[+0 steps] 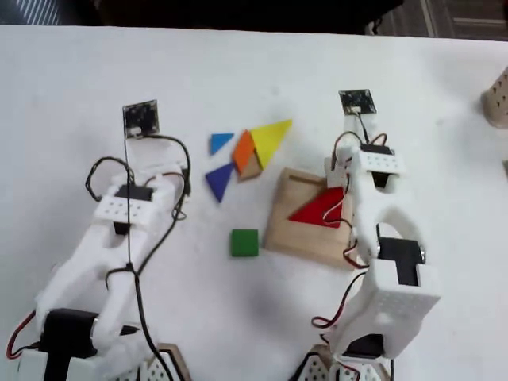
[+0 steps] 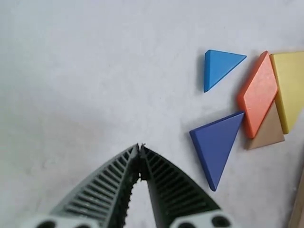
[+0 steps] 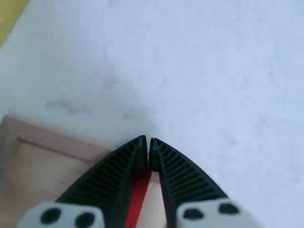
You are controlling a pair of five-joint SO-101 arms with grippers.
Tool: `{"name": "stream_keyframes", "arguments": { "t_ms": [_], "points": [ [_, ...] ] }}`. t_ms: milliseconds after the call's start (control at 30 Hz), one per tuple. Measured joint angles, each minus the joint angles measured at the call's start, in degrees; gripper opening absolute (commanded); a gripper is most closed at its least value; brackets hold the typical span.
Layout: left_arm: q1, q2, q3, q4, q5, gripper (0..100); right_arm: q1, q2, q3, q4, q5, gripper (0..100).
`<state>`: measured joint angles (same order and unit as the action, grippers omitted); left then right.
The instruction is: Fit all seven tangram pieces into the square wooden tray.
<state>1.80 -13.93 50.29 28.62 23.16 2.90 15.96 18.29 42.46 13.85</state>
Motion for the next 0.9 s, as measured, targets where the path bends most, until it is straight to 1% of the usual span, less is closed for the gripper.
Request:
{"name": "stream_keyframes", "arguments": {
  "t_ms": [200, 400, 633, 767, 900],
  "points": [
    [0.00, 0.00, 0.00, 0.00, 0.00, 2, 1.49, -1.32, 0.26, 5.54, 0.53, 1.8],
    [0.00, 0.00, 0.00, 0.00, 0.00, 2, 1.93, -10.02, 9.05, 6.15, 0.62, 1.8],
    [0.00, 0.00, 0.00, 0.00, 0.00, 2, 1.67, -26.29, 25.93, -1.49, 0.79, 1.8],
    [0.00, 0.00, 0.00, 0.00, 0.00, 2, -0.09, -31.74, 32.35, -2.20, 2.99, 1.8],
    [0.00, 0.00, 0.00, 0.00, 0.00, 2, -0.88, -34.55, 33.58, -0.44, 3.52, 1.8]
  ]
}}
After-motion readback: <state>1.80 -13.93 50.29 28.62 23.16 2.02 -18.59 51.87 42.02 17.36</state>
